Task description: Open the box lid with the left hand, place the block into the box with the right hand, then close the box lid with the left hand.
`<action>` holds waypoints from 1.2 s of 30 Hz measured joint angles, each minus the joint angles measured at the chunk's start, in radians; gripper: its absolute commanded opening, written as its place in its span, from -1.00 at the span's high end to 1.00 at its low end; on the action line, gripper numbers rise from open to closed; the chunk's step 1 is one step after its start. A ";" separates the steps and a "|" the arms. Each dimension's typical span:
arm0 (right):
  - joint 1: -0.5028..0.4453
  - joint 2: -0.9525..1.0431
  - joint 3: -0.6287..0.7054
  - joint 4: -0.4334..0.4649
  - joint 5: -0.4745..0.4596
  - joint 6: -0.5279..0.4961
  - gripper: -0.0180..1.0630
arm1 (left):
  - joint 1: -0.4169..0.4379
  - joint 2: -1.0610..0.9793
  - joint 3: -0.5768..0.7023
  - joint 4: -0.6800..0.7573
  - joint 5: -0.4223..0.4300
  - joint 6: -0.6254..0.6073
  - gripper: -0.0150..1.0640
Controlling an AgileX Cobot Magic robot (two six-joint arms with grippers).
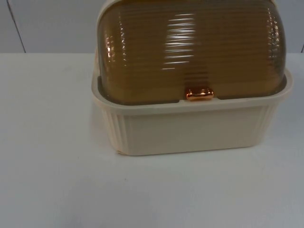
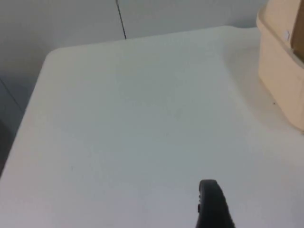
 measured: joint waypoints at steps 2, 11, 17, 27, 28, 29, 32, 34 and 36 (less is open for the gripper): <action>0.000 0.000 0.000 0.000 0.000 0.000 -0.96 | 0.000 0.000 0.023 -0.002 0.000 -0.013 0.07; 0.000 0.000 0.000 0.000 0.000 0.004 -0.96 | -0.009 0.000 0.040 -0.002 0.000 -0.032 0.07; 0.000 0.000 0.000 0.000 0.000 0.004 -0.96 | -0.010 0.000 0.040 -0.002 0.000 -0.032 0.07; 0.000 0.000 0.000 0.002 0.000 0.004 -0.96 | -0.010 0.000 0.040 -0.002 0.000 -0.036 0.07; 0.000 0.000 0.000 0.002 0.000 0.004 -0.96 | -0.010 0.000 0.040 -0.002 0.000 -0.036 0.07; 0.000 0.000 0.000 0.002 0.000 0.005 -0.96 | -0.010 0.000 0.040 -0.002 0.000 -0.036 0.07; 0.000 0.000 0.000 0.002 0.000 0.006 -0.96 | -0.010 0.000 0.040 -0.002 0.000 -0.038 0.07; 0.000 0.000 0.000 0.002 0.000 0.006 -0.96 | -0.010 0.000 0.040 -0.002 0.000 -0.038 0.07; 0.000 0.000 0.000 0.002 0.000 0.006 -0.96 | -0.010 0.000 0.040 -0.002 0.000 -0.038 0.07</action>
